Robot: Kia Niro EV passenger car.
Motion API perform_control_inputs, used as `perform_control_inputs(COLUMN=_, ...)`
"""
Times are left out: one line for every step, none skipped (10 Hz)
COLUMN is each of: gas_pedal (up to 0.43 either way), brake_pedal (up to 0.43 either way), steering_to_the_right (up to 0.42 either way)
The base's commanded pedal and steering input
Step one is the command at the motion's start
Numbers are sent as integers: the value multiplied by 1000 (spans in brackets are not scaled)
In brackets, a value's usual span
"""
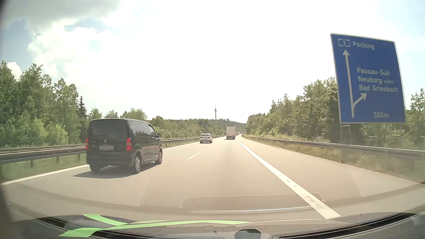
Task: Follow the waypoints while adhering to traffic rules and regulations
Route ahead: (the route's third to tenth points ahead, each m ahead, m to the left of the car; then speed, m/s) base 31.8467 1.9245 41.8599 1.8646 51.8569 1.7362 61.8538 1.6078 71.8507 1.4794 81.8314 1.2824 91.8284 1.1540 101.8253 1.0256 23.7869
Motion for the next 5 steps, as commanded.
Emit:
perform_control_inputs(gas_pedal=248, brake_pedal=0, steering_to_the_right=-3)
perform_control_inputs(gas_pedal=248, brake_pedal=0, steering_to_the_right=-3)
perform_control_inputs(gas_pedal=248, brake_pedal=0, steering_to_the_right=-3)
perform_control_inputs(gas_pedal=248, brake_pedal=0, steering_to_the_right=-3)
perform_control_inputs(gas_pedal=248, brake_pedal=0, steering_to_the_right=-3)
